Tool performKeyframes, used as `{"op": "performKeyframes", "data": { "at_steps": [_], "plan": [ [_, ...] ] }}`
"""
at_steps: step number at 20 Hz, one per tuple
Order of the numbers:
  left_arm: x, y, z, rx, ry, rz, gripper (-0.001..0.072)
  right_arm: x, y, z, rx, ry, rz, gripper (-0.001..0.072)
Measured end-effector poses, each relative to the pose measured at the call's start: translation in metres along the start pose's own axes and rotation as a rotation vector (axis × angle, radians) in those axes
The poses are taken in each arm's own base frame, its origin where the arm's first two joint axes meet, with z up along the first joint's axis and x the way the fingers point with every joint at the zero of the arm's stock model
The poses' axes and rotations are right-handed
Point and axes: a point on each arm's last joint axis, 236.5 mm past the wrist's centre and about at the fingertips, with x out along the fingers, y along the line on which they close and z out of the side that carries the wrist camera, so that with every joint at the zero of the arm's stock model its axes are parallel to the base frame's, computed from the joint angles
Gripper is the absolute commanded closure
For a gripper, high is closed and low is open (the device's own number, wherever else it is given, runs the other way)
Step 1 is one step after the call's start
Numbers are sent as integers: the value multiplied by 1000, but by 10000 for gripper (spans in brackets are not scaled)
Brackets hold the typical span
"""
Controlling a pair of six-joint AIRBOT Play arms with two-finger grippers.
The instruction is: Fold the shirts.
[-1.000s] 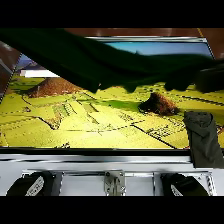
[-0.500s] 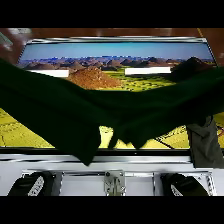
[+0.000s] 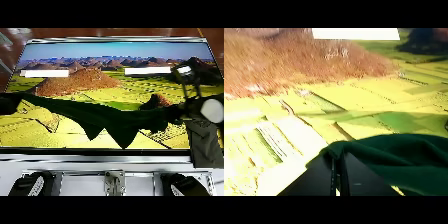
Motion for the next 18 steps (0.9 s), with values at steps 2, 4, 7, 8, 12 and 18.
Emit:
{"op": "performKeyframes", "data": {
  "at_steps": [2, 4, 7, 8, 12, 18],
  "plan": [
    [23, 8, -16, -55, 27, -12, 670, 38, 2, 21, -5, -42, -16, 648],
    [40, 14, -26, -98, 48, -18, 669, 72, 4, 51, -2, -123, -37, 648],
    [60, 23, -39, -141, 91, -16, 670, 117, 8, 89, 40, -235, -38, 646],
    [66, 25, -44, -151, 106, -15, 669, 131, 9, 97, 75, -255, -31, 578],
    [82, 32, -55, -181, 154, -12, 669, 161, 8, 107, 206, -283, -3, 69],
    [85, 31, -67, -175, 205, -25, 669, 137, -87, 60, 457, -167, -88, 94]
  ]
}}
